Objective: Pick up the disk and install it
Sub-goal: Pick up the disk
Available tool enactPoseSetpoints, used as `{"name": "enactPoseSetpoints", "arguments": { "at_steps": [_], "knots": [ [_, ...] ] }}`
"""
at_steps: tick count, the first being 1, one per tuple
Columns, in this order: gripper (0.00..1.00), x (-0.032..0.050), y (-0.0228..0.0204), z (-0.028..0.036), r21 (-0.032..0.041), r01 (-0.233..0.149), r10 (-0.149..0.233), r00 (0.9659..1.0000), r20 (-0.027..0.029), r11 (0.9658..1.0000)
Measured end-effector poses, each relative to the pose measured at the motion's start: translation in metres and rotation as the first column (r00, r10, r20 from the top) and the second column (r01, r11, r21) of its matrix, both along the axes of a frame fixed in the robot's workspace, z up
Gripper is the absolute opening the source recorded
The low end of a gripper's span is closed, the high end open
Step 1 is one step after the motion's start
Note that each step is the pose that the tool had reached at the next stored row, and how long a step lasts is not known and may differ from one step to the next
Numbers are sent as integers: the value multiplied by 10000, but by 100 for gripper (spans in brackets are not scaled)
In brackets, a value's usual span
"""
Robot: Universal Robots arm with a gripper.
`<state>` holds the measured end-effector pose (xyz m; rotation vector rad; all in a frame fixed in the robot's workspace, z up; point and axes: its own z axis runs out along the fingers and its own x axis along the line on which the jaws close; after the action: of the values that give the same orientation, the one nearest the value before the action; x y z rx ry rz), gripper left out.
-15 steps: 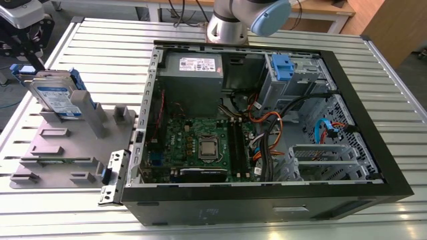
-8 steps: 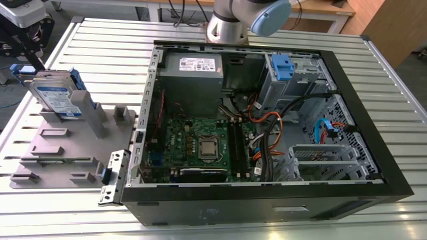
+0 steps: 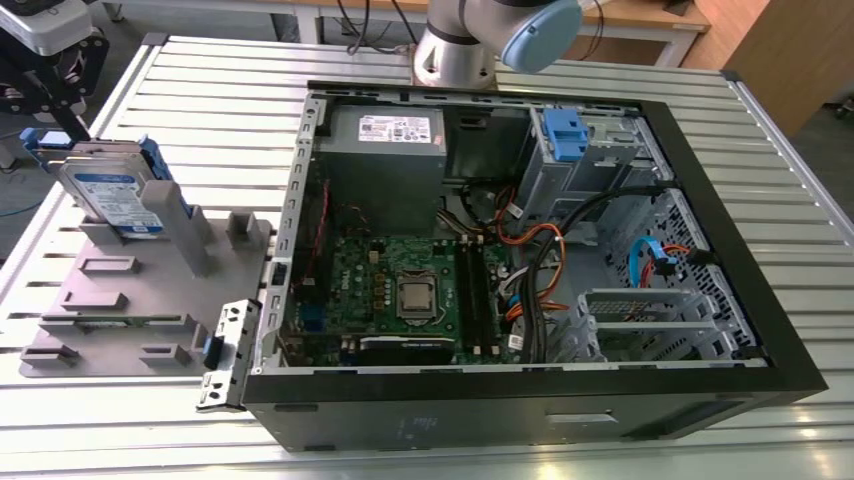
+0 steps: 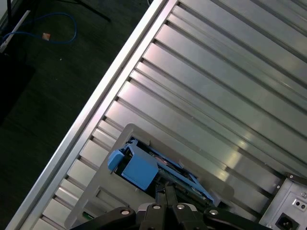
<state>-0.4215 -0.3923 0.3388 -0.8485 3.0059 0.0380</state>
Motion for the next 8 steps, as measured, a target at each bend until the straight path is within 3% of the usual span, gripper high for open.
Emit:
{"name": "enactPoseSetpoints", "arguments": {
  "at_steps": [8],
  "knots": [
    [11, 0, 0, 0, 0, -206, 206, 9998, 0, 9998]
  ]
}}
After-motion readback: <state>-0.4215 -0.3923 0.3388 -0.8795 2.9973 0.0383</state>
